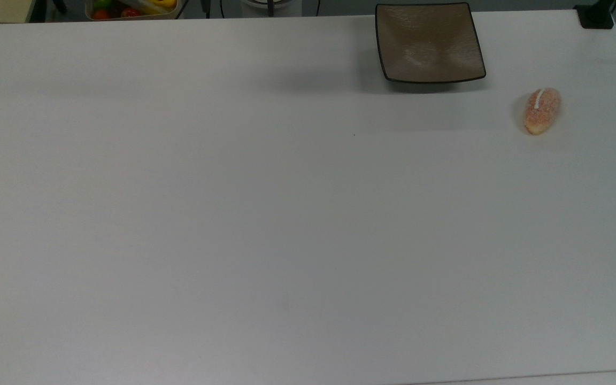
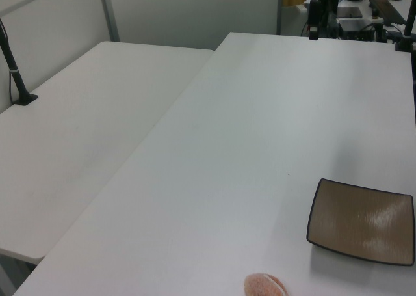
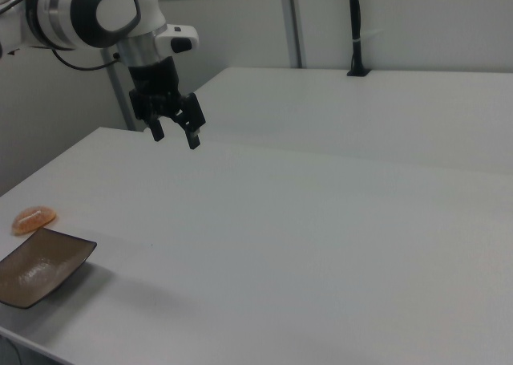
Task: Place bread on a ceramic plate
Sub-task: 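Move the open gripper over the table toward the bread roll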
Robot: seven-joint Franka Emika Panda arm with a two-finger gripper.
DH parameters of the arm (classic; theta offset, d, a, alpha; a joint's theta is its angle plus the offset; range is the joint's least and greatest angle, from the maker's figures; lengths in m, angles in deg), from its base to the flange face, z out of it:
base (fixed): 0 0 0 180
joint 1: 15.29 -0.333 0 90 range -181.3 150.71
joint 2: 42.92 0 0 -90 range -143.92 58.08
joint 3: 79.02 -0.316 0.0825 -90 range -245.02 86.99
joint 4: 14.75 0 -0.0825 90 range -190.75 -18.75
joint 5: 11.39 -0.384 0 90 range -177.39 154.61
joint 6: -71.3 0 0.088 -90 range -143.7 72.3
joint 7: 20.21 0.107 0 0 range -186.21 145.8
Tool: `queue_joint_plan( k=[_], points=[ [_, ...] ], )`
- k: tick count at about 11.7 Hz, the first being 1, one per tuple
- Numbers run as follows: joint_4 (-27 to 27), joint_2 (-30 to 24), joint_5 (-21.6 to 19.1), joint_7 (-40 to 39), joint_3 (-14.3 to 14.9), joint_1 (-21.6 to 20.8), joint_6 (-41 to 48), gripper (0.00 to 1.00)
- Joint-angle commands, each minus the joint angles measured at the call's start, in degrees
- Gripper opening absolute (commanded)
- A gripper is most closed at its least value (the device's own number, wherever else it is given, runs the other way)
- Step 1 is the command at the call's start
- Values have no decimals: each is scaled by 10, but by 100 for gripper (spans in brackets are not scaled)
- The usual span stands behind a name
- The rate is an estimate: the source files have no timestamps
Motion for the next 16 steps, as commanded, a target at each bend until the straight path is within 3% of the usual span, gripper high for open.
queue_joint_plan(
  k=[1, 4, 8, 10, 13, 16],
  points=[
    [-9, 1, -17, 17, -12, 8, 16, 100],
    [-15, -2, -40, 57, -14, 8, 12, 100],
    [-11, 12, -43, 160, -75, 3, -12, 100],
    [-15, 30, -45, 263, -108, -21, -86, 100],
    [-10, 61, -83, 338, -120, -76, -158, 100],
    [-17, 82, -87, 459, -148, -130, -249, 100]
  ],
)
